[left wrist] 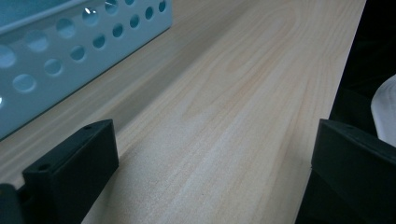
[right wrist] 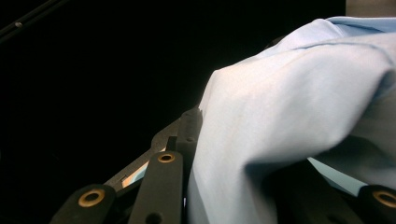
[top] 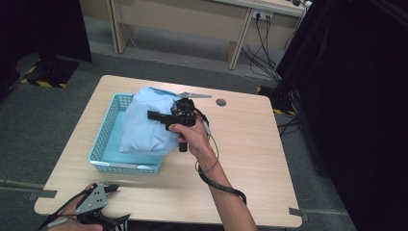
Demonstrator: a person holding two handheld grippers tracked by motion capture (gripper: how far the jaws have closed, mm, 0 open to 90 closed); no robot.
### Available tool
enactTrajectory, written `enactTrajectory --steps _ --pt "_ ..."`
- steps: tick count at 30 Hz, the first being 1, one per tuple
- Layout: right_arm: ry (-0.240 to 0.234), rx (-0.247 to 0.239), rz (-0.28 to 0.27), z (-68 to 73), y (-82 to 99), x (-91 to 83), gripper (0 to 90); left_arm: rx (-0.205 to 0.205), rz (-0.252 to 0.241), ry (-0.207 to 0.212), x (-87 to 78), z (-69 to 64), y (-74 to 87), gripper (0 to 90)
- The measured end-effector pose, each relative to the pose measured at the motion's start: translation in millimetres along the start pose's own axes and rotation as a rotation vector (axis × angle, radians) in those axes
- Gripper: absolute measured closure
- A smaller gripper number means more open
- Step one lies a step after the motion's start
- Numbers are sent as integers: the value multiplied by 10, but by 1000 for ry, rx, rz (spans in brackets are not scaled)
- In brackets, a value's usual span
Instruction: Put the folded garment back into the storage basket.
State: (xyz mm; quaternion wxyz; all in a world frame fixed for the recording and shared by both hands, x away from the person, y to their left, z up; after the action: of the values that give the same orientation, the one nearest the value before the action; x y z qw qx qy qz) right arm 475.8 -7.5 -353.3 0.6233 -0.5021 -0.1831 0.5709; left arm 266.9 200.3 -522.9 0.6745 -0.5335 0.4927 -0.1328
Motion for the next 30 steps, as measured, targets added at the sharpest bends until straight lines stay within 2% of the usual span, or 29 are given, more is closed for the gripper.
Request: enactTrajectory --steps 14,30 --pt "5 11 42 10 55 378 729 3 0 1 0 -1 1 0" --pt "33 43 101 -107 178 709 728 3 -1 2 0 -1 2 0"
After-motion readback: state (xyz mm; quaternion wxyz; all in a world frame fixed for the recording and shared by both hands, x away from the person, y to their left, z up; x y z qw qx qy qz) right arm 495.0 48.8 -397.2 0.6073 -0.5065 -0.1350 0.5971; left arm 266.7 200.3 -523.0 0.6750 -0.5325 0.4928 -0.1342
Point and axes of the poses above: each handheld gripper's, and its own axes: x roughly forward along the jaws, y roughly out of its underside, z roughly to its left, the point moved 3 cm from there along x, roughly forward along the jaws, and after that the axes turned 3 degrees about -x, right-handed, at the moved point
